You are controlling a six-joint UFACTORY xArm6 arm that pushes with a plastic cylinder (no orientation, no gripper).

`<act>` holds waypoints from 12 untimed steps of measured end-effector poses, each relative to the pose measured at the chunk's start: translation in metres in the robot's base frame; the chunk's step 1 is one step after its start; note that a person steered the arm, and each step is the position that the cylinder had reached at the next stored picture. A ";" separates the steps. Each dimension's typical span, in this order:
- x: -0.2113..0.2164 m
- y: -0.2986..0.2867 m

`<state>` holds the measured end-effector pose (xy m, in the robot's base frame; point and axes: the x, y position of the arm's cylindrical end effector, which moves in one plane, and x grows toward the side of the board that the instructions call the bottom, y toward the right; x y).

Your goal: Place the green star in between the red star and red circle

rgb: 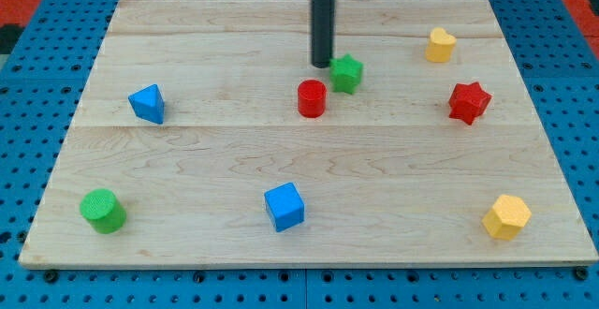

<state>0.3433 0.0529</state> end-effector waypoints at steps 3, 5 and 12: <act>0.024 0.077; 0.003 0.066; 0.129 0.064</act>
